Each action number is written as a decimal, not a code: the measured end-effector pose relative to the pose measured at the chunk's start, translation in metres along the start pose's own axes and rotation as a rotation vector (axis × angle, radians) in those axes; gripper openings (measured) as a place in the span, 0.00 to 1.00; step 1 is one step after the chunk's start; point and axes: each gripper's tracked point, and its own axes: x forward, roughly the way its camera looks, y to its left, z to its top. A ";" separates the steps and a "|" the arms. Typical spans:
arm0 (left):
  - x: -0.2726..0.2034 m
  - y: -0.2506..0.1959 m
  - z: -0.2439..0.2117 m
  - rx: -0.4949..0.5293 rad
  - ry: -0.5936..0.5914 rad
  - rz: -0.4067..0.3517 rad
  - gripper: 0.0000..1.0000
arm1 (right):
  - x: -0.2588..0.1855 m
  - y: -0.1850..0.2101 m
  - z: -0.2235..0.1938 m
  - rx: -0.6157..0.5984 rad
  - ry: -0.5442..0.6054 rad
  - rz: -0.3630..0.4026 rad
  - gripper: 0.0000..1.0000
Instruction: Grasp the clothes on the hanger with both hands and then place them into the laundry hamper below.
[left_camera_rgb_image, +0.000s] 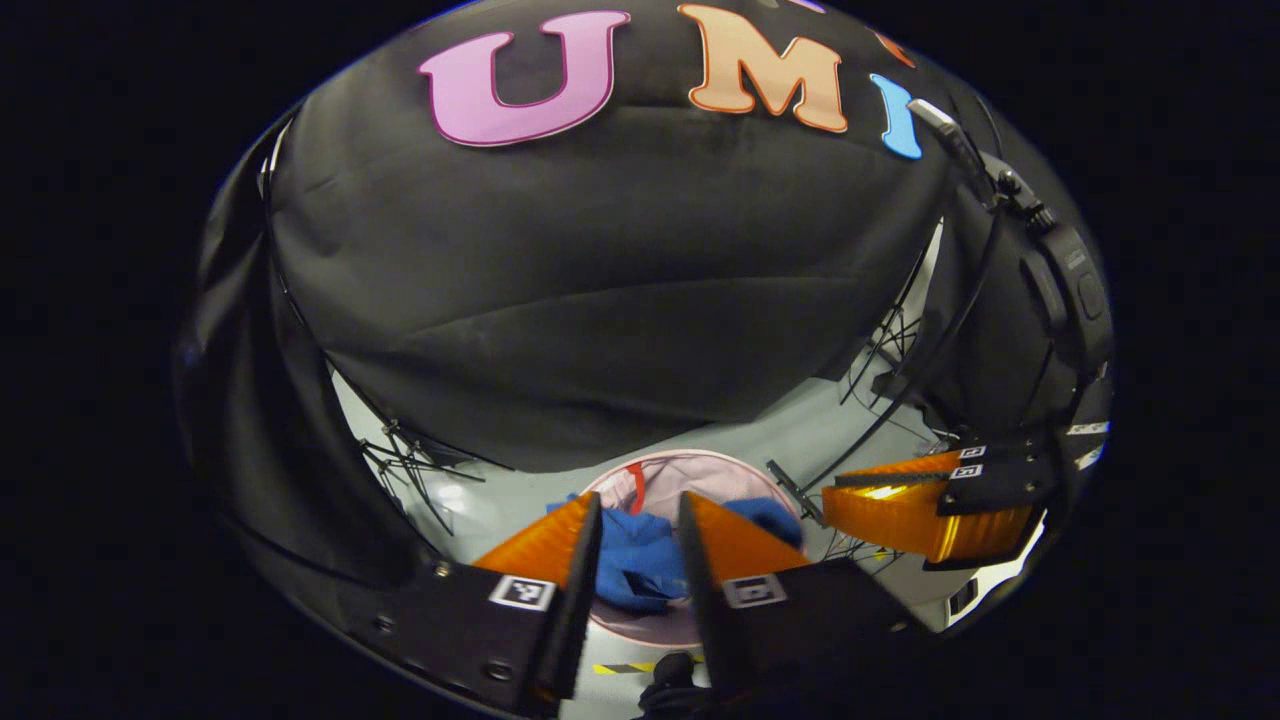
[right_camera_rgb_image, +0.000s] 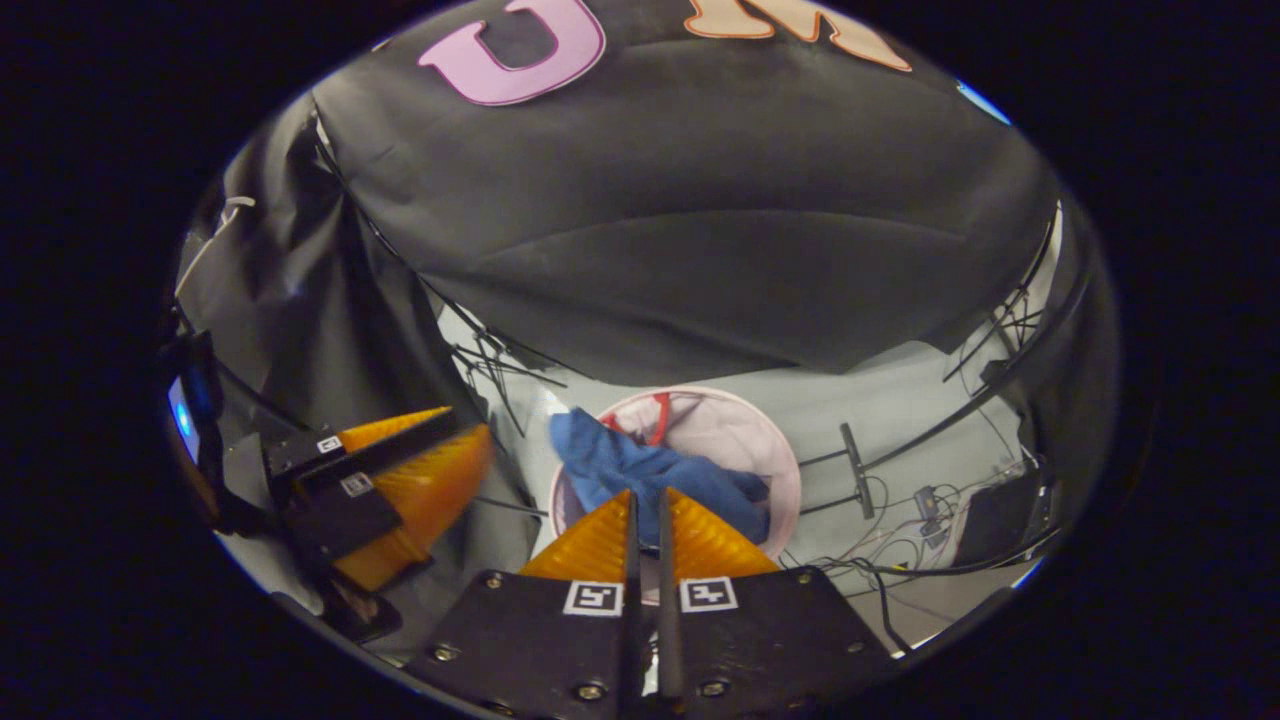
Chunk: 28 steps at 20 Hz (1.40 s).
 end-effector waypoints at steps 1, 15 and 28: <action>-0.002 0.003 -0.005 -0.007 0.006 0.002 0.51 | 0.003 0.001 0.002 -0.015 -0.015 -0.017 0.25; -0.092 -0.004 -0.022 0.050 -0.107 -0.020 0.88 | -0.097 -0.001 -0.033 0.080 -0.191 -0.175 1.00; -0.234 -0.023 -0.005 -0.059 -0.302 0.061 0.89 | -0.243 0.019 -0.045 0.002 -0.414 -0.091 1.00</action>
